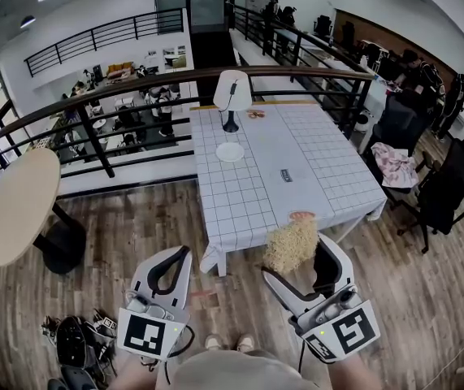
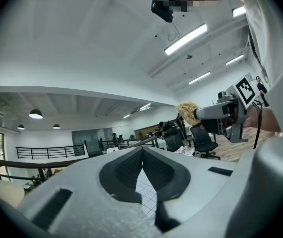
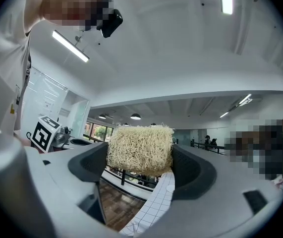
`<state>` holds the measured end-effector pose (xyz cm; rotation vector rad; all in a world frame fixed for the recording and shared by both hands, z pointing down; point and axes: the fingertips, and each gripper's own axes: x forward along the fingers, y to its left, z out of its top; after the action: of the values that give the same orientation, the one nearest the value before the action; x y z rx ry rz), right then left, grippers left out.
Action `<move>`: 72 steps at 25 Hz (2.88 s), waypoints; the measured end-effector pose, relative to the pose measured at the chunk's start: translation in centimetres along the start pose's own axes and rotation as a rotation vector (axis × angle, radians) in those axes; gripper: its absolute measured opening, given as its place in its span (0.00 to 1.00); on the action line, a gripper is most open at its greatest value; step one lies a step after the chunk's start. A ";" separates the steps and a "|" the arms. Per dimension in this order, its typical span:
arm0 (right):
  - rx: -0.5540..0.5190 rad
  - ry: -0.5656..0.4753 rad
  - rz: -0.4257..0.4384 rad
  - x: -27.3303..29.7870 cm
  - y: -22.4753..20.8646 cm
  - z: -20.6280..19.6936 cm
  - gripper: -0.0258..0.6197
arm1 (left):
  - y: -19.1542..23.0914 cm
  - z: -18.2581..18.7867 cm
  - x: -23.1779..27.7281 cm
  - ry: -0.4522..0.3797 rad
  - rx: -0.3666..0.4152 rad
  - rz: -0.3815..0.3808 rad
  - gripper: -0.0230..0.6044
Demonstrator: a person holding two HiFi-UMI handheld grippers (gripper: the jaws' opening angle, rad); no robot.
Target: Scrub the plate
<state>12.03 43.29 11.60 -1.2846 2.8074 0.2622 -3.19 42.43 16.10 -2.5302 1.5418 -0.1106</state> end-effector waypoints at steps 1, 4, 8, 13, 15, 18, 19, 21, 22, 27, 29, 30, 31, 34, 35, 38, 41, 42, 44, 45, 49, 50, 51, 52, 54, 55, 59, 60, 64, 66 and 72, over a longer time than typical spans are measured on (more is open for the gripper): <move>-0.003 0.001 0.002 0.0 -0.1 -0.1 0.65 | -0.1 0.1 0.0 -0.009 -0.001 0.003 0.06; -0.019 0.010 0.007 -0.1 -0.3 -0.4 0.65 | -0.3 0.1 -0.1 -0.016 0.004 0.011 0.06; -0.013 0.016 0.013 -0.1 -1.0 -0.9 0.65 | -0.6 -0.1 0.3 -0.011 0.000 0.019 0.06; -0.019 0.031 0.027 -0.4 -1.9 -1.9 0.65 | -1.6 -0.9 0.7 0.015 -0.004 0.031 0.06; -0.016 0.036 0.029 -0.6 -2.3 -2.4 0.65 | -2.1 -1.4 1.0 0.028 -0.012 0.032 0.06; -0.005 0.040 0.033 -0.8 -3.1 -3.0 0.65 | -2.7 -1.7 1.6 0.038 -0.015 0.033 0.06; -0.003 0.040 0.034 -0.9 -3.4 -3.1 0.65 | -2.9 -1.7 1.7 0.040 -0.014 0.034 0.06; 0.000 0.037 0.040 -1.1 -3.8 -3.2 0.65 | -3.2 -1.5 2.0 0.041 -0.012 0.040 0.06; 0.002 0.033 0.042 -1.2 -4.0 -3.2 0.65 | -3.3 -1.5 2.1 0.041 -0.010 0.044 0.06; 0.014 0.015 0.057 -1.6 -4.9 -3.0 0.65 | -3.6 -1.0 2.5 0.040 0.014 0.066 0.06; 0.043 0.002 0.072 -1.7 -5.2 -2.8 0.65 | -3.7 -0.9 2.5 0.039 0.022 0.077 0.06; 0.053 -0.004 0.078 -1.7 -5.3 -2.7 0.65 | -3.6 -0.8 2.6 0.039 0.025 0.082 0.06; 0.054 -0.006 0.080 -1.6 -5.5 -2.7 0.65 | -3.6 -0.8 2.6 0.039 0.028 0.086 0.06; 0.044 -0.005 0.086 -1.3 -5.9 -2.9 0.65 | -3.4 -0.8 2.8 0.027 0.029 0.094 0.06; 0.046 -0.005 0.091 -1.1 -6.0 -3.0 0.65 | -3.5 -0.8 2.8 0.016 0.028 0.091 0.06; 0.038 -0.002 0.101 -0.4 -6.1 -3.2 0.65 | -3.6 -0.8 3.0 -0.006 0.039 0.082 0.06; 0.016 0.002 0.104 0.3 -6.0 -3.3 0.65 | -3.3 -1.2 3.4 -0.007 0.035 0.087 0.06; 0.012 0.003 0.106 0.6 -6.0 -3.4 0.65 | -3.1 -1.3 3.6 -0.009 0.032 0.088 0.06; 0.012 0.005 0.110 1.2 -6.1 -3.6 0.65 | -2.5 -1.6 4.0 -0.016 0.029 0.087 0.06; 0.012 0.007 0.110 1.5 -6.2 -3.9 0.65 | -2.2 -1.8 4.3 -0.018 0.027 0.085 0.06; 0.000 0.028 0.095 3.5 -7.0 -5.1 0.65 | -0.6 -3.0 5.8 -0.024 0.013 0.074 0.06; -0.002 0.034 0.091 4.1 -7.2 -5.4 0.65 | 0.0 -3.4 6.3 -0.021 0.009 0.073 0.06; -0.005 0.041 0.087 4.7 -7.4 -5.8 0.65 | 0.6 -3.8 6.9 -0.017 0.005 0.073 0.06; -0.009 0.048 0.082 5.3 -7.6 -6.2 0.65 | 1.3 -4.3 7.5 -0.015 -0.003 0.071 0.06; -0.012 0.062 0.071 6.8 -8.3 -6.8 0.65 | 2.8 -5.0 8.8 -0.034 -0.040 0.057 0.06; -0.009 0.068 0.067 7.7 -8.6 -7.1 0.65 | 3.7 -5.1 9.6 -0.057 -0.070 0.043 0.06; 0.000 0.099 0.056 12.1 -10.3 -7.7 0.65 | 7.6 -5.2 13.1 -0.074 -0.127 0.014 0.06; 0.003 0.111 0.053 13.1 -10.7 -7.9 0.65 | 8.5 -5.4 13.9 -0.059 -0.117 0.013 0.06; 0.005 0.139 0.050 17.5 -11.4 -9.4 0.65 | 11.5 -7.0 16.5 -0.030 -0.109 -0.009 0.06; 0.004 0.151 0.046 20.3 -11.8 -10.3 0.65 | 13.8 -8.0 18.0 -0.024 -0.113 -0.023 0.06; 0.009 0.178 0.019 28.0 -13.6 -11.8 0.65 | 20.1 -10.2 22.9 0.010 -0.142 -0.060 0.06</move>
<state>4.36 11.62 18.28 -1.3438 2.9641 0.1416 -11.77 11.97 21.65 -2.6897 1.5283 -0.0217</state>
